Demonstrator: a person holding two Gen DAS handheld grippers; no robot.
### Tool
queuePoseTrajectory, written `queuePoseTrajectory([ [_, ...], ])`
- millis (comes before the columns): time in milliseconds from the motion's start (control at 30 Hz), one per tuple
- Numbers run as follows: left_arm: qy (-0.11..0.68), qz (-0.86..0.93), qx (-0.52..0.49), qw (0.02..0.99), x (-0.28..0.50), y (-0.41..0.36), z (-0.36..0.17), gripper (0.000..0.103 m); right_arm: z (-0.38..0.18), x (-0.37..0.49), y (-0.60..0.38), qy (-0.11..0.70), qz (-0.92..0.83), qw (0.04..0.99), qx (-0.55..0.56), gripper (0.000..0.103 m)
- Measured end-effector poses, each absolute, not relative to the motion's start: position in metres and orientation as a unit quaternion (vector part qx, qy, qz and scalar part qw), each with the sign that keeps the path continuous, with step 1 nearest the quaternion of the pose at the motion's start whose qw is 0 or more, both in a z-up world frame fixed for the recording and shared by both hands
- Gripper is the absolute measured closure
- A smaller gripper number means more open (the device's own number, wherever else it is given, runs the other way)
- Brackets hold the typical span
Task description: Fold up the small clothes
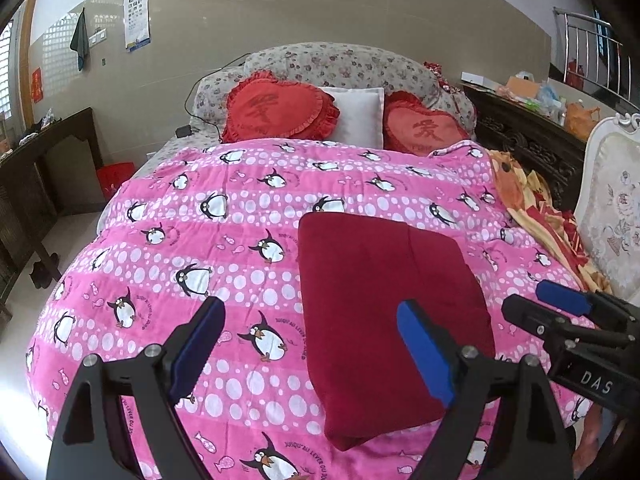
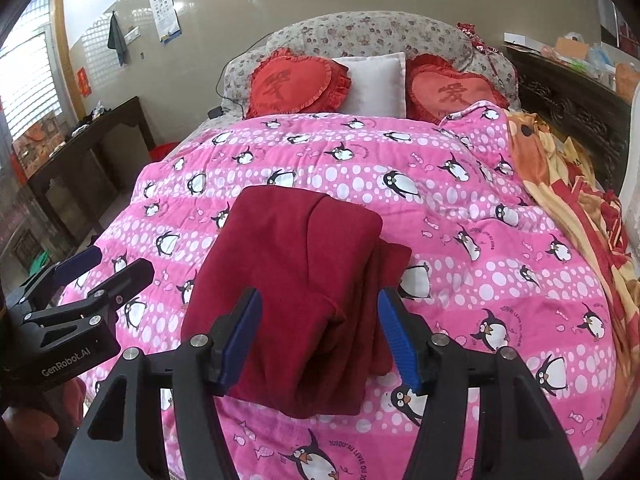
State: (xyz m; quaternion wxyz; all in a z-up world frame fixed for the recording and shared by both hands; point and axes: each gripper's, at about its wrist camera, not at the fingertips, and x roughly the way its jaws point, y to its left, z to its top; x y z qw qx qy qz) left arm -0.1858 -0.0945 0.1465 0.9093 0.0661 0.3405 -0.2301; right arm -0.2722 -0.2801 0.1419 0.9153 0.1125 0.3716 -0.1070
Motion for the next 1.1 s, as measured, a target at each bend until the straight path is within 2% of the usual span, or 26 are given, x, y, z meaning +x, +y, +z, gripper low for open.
queuePoseTrajectory([
  [1100,0.362,-0.235,0.07,0.899,-0.173,-0.098,0.131,0.012,0.121,-0.26,-0.281,0.399,-0.103,0.903,0.123,0.067],
])
